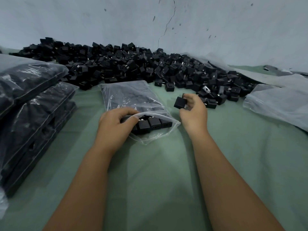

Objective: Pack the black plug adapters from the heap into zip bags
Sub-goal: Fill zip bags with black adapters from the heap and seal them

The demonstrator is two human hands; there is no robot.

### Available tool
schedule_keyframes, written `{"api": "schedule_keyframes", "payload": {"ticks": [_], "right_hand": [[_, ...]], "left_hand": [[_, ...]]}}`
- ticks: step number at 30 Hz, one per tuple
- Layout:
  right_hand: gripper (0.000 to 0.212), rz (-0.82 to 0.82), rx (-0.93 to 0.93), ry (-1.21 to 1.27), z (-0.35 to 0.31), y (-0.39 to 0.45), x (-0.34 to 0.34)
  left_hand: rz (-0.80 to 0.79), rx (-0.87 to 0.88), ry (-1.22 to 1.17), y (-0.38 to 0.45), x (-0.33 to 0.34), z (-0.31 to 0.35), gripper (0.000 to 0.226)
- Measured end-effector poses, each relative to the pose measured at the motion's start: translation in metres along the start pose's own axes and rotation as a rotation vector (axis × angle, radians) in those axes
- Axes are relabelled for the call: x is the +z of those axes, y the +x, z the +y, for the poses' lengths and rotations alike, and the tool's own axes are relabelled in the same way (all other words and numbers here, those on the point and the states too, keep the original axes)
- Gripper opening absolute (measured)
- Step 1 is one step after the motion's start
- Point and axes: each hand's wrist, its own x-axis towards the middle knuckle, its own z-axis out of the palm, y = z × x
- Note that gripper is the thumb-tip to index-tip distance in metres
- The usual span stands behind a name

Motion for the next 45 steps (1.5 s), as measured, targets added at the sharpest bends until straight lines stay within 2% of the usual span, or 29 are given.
{"api": "schedule_keyframes", "payload": {"ticks": [3, 4, 7, 9, 13, 18, 21, 23, 24, 26, 33, 39, 42, 45], "right_hand": [[0.010, -0.021, 0.099, 0.047, -0.001, -0.002, -0.002], [0.019, -0.034, 0.125, -0.017, 0.001, -0.001, -0.002], [0.045, -0.032, 0.083, -0.442, 0.003, 0.000, -0.001], [0.055, 0.005, 0.067, -0.510, 0.003, 0.000, 0.000], [0.043, 0.036, 0.094, -0.556, 0.007, 0.002, 0.001], [0.046, 0.021, 0.195, -0.683, 0.004, 0.006, 0.004], [0.037, 0.056, 0.210, -0.575, 0.002, 0.005, 0.002], [0.029, 0.092, 0.241, -0.291, 0.002, 0.002, -0.004], [0.030, 0.077, 0.253, -0.156, 0.002, -0.001, -0.007], [0.031, 0.003, 0.239, -0.065, 0.002, -0.008, -0.013], [0.027, -0.102, 0.129, -0.108, -0.003, -0.019, -0.015], [0.025, -0.137, -0.048, -0.331, -0.003, -0.023, -0.011], [0.023, -0.039, -0.050, -0.266, -0.006, -0.023, -0.014], [0.019, 0.192, -0.122, -0.195, -0.014, -0.032, -0.016]], "left_hand": [[0.003, -0.011, -0.005, 0.000, 0.000, -0.001, 0.031], [0.006, -0.015, -0.004, 0.000, 0.000, -0.001, 0.030], [0.007, -0.020, 0.006, 0.000, 0.000, -0.001, 0.028], [0.008, -0.025, 0.011, 0.000, 0.000, 0.000, 0.027], [0.014, -0.032, 0.012, -0.001, 0.000, 0.001, 0.026], [0.018, -0.041, 0.015, -0.001, 0.000, 0.002, 0.026], [0.014, -0.049, 0.008, -0.003, 0.001, 0.003, 0.026], [0.010, -0.063, 0.004, -0.003, 0.001, 0.003, 0.027], [0.009, -0.069, 0.002, -0.003, 0.000, 0.003, 0.027], [0.010, -0.072, -0.006, -0.003, 0.000, 0.003, 0.025], [0.016, -0.068, -0.013, -0.003, 0.001, 0.001, 0.024], [0.022, -0.055, -0.016, -0.001, 0.002, -0.001, 0.020], [0.012, -0.052, -0.016, -0.001, 0.002, -0.002, 0.025], [-0.025, -0.036, -0.050, -0.001, 0.002, -0.001, 0.035]]}}
